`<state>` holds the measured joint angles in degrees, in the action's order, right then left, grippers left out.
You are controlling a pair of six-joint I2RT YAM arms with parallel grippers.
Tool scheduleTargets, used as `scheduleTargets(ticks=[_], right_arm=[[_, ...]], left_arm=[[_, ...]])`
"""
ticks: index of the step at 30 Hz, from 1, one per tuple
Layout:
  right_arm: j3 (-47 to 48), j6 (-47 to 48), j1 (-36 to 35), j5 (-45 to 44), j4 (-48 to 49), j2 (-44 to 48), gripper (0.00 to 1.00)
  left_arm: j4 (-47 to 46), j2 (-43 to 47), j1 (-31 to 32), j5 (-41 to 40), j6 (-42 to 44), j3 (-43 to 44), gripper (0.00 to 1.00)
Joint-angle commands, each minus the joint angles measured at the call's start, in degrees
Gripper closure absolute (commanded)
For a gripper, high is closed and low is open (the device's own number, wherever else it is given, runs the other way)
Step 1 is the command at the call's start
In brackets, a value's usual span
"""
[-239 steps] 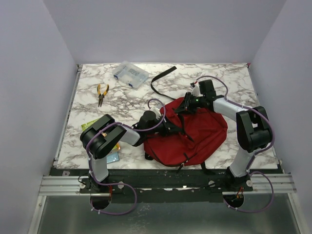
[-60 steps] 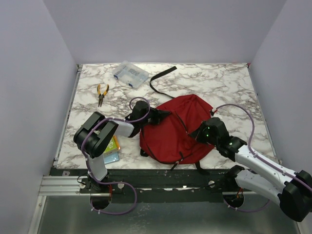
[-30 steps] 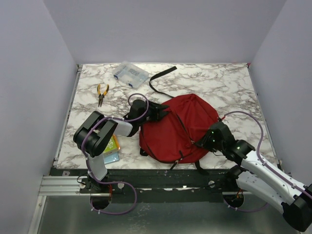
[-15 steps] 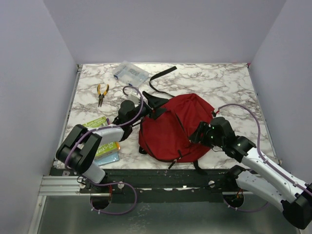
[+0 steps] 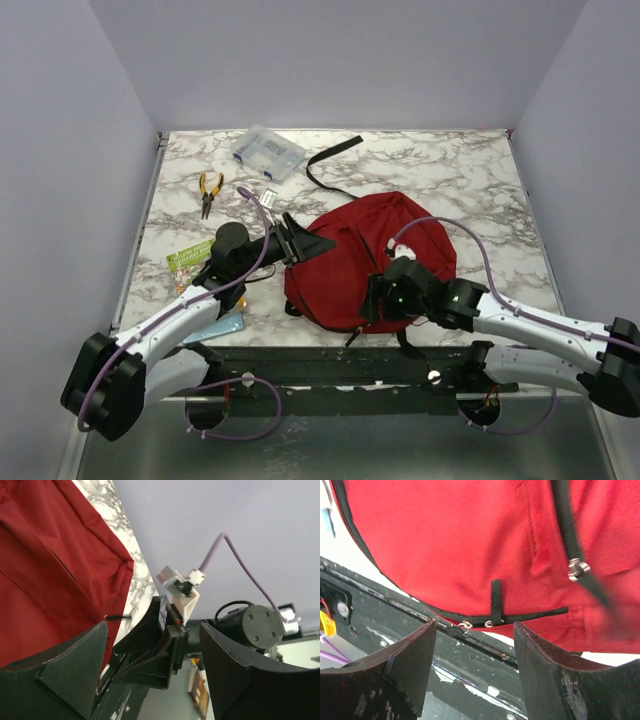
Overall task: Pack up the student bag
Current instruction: Unzip the student bag at the center of the board.
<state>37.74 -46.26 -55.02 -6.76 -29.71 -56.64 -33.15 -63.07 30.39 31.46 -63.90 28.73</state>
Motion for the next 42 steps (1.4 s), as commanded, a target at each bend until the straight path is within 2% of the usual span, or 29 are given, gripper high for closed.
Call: scheduleTargets(ticks=[1,4,6,10,12,18,22,25,30,35,42], right_arm=[[-4.16,-6.13,-3.16,3.07,3.1,-2.37,0.33],[-8.16,-10.29,-3.16,3.48,4.69,-1.83,0.33],[-10.09,-13.87,-3.16,1.49,5.07,-1.47,0.28],[-13.51,-17.53,-2.25,-0.84,9.75,-2.75,0.31],[-13.82,-18.25,1.11,-2.23,9.43,-4.38,0.34],[-14.08,-7.69,15.51,0.19,13.84,-4.46,0.36],[-7.63,0.02,18.61,-1.68,8.82,-8.0,0.36],[-5.17,0.53,18.64,-2.56,4.51,-7.45,0.32],[-5.64,-6.24,18.64,-0.24,0.54,-5.25,0.29],[-9.04,-19.27,18.69,-1.16,0.78,-1.32,0.32],[-12.29,-25.91,18.64,0.95,5.99,-1.09,0.37]], left_arm=[[15.39,7.83,0.75,3.91,12.6,-1.51,0.24],[17.15,10.98,1.46,4.53,13.95,-3.52,0.3],[17.15,11.64,2.47,5.7,14.89,-4.4,0.31],[17.15,10.78,6.26,6.01,15.82,-4.43,0.31],[17.15,9.77,8.62,5.14,15.58,-3.98,0.31],[17.15,5.56,15.51,1.23,14.42,-2.07,0.32],[17.15,0.33,18.72,-0.67,13.56,0.34,0.34],[17.06,-3.28,21.28,-1.32,13.74,3.09,0.34],[16.97,-8.95,24.48,-1.97,14.09,7.56,0.35],[16.97,-13.22,25.85,-1.28,14.07,10.5,0.4],[17.02,-14.7,26.6,-1.6,13.7,11.54,0.44]])
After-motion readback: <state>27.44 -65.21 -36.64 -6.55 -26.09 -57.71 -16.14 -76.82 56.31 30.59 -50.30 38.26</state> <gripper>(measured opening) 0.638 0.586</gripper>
